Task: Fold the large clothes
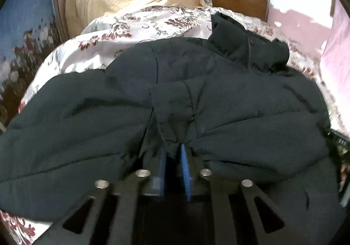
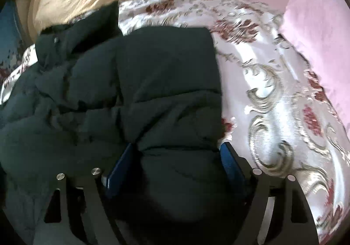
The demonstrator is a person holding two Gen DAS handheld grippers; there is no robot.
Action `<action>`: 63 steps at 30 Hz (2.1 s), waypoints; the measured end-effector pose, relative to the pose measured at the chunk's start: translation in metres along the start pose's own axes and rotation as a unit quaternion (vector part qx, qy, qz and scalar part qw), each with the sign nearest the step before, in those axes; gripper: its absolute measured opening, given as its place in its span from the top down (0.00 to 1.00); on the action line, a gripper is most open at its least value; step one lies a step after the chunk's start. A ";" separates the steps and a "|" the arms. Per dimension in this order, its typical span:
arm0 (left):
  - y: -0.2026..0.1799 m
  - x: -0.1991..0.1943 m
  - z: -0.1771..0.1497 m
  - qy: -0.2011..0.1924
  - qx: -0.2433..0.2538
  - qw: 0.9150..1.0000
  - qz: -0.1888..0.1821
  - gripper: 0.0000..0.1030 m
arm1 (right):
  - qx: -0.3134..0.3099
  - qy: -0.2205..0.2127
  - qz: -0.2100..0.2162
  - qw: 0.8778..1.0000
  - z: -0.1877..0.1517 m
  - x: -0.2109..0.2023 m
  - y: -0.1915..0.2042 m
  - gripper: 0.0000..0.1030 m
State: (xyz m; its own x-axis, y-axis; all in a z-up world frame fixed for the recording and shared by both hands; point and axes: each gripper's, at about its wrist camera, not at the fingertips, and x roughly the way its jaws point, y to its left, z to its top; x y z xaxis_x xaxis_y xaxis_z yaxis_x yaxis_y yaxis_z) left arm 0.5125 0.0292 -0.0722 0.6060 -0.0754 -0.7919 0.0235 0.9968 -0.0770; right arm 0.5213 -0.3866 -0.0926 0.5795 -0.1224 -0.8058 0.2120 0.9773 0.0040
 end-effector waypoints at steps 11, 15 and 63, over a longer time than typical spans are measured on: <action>0.055 -0.085 -0.035 -0.011 -0.056 0.996 -0.072 0.22 | -0.059 -0.045 0.093 0.993 -0.020 -0.066 0.110 0.24; 0.112 -0.121 -0.054 -0.012 -0.117 0.991 -0.056 0.14 | -0.144 -0.061 0.125 0.980 -0.034 -0.081 0.192 0.24; 0.213 -0.203 -0.001 -0.233 -0.254 0.936 0.064 0.94 | -0.259 -0.114 0.091 0.955 -0.050 -0.123 0.313 0.10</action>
State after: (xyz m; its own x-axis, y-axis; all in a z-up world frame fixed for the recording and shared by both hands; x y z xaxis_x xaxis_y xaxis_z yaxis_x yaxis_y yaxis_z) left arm 0.3938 0.2566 0.0720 0.8622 0.1816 -0.4729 -0.3823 0.8457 -0.3722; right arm 0.4771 -0.0568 -0.0220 0.7388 0.0813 -0.6690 -0.2919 0.9333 -0.2089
